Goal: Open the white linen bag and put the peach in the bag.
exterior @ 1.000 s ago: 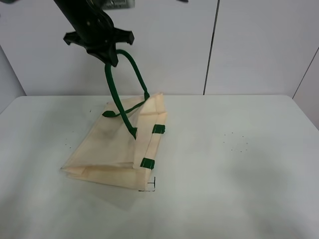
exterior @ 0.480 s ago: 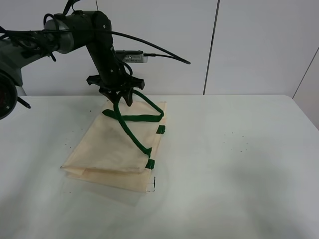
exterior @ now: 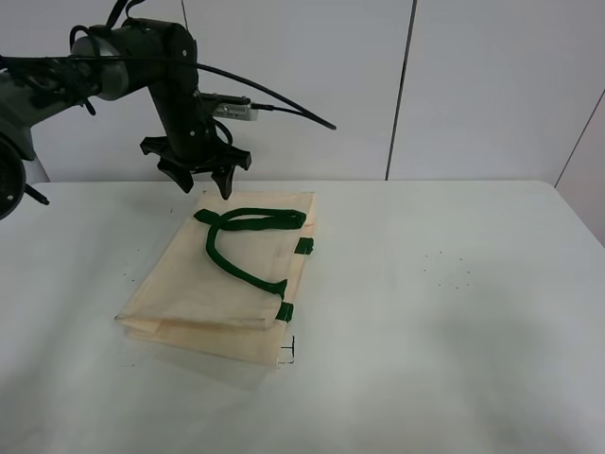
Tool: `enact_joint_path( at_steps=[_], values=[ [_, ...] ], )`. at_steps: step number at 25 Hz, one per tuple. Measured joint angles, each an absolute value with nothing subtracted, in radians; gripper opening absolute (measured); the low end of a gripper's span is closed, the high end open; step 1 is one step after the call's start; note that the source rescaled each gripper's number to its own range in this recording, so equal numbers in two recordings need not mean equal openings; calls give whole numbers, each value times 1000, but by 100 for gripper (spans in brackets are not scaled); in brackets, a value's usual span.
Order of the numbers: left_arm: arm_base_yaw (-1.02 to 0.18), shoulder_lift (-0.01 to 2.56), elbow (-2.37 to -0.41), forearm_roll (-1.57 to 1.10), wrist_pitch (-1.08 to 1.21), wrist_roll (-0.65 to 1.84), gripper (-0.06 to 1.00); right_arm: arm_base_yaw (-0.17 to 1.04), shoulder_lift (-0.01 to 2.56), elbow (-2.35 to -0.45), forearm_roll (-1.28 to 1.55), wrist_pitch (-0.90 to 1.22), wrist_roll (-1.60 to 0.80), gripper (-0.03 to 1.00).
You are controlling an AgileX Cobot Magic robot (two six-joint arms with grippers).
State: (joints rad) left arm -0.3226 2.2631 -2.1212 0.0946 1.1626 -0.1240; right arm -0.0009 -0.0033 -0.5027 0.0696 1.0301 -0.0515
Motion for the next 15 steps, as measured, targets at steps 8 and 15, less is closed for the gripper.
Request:
enact_joint_path(
  at_steps=[8,15],
  values=[
    [-146,2263,-2121,98,1166,-119,98,-1,-3,-503,70,1030,-51,100],
    [-43,2224,-2062,86,1167,-113,98,-1,-3,-503,70,1030,-51,100]
  ],
)
